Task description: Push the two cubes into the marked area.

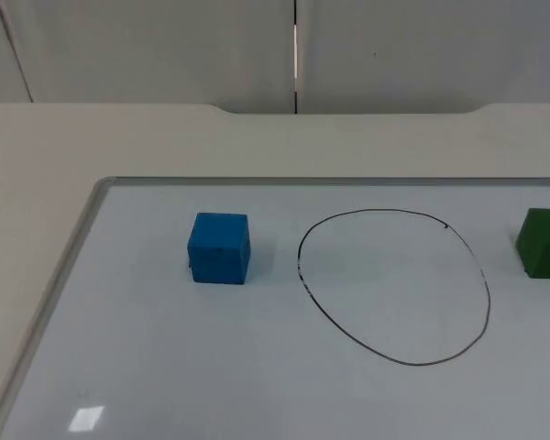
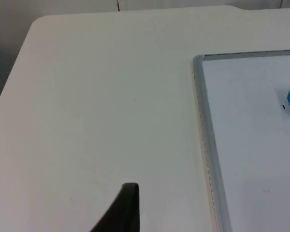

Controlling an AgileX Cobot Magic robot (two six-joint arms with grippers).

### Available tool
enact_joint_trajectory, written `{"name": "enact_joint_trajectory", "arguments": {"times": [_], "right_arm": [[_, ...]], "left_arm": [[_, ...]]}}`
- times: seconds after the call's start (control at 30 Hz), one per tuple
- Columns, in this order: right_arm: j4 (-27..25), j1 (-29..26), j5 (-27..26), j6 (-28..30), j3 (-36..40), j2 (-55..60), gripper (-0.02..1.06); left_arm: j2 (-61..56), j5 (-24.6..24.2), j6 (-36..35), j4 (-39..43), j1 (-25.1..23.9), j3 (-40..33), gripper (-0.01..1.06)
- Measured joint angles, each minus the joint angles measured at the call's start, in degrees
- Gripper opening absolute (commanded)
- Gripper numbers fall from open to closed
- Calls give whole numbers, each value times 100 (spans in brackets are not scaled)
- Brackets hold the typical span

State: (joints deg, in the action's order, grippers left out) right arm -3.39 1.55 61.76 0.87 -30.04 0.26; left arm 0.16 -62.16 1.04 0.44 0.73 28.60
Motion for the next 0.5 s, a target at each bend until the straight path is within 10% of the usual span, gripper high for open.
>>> {"name": "enact_joint_trajectory", "arguments": {"times": [0.5], "right_arm": [[398, 0, 0, 548, 0, 0, 105]], "left_arm": [[0, 0, 0, 0, 0, 0, 105]]}}
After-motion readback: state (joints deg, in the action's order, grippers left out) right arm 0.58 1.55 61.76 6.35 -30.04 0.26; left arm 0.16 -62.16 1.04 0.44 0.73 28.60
